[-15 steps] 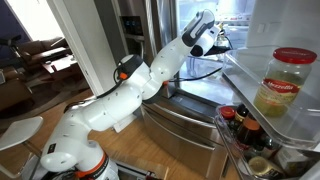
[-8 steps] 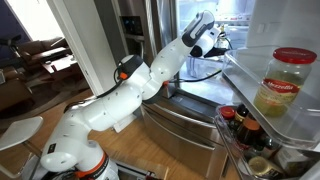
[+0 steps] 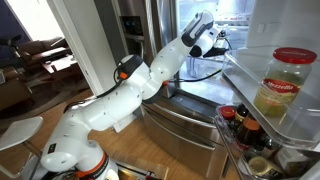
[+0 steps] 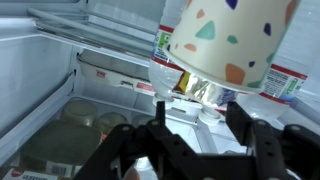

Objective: Pick up the packet on the bottom right side of the refrigerator and put it in the paper cup in the refrigerator

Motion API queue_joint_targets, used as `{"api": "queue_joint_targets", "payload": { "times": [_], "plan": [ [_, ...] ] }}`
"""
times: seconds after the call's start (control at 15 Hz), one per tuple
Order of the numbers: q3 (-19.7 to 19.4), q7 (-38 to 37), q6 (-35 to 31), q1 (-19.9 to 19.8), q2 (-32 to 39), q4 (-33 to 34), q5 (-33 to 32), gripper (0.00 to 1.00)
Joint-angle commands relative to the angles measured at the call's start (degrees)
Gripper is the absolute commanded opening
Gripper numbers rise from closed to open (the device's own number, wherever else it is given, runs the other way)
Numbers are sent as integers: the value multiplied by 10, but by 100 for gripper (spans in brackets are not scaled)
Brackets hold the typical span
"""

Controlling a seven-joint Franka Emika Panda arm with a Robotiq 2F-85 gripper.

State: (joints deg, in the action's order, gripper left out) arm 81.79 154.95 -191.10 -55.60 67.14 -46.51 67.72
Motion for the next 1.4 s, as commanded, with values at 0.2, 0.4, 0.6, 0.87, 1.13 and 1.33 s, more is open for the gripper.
{"api": "queue_joint_targets", "payload": {
  "times": [0.2,0.4,0.6,0.87,1.13,1.33],
  "plan": [
    [-1,3,-11,0,-6,-6,1,100],
    [-3,4,-21,-1,-18,-11,1,100],
    [-12,6,-47,-5,-38,-27,2,100],
    [-30,22,-103,-22,-70,-75,11,100],
    [-53,13,-103,-48,-102,-126,10,100],
    [-73,15,-92,-76,-131,-171,23,100]
  ]
}}
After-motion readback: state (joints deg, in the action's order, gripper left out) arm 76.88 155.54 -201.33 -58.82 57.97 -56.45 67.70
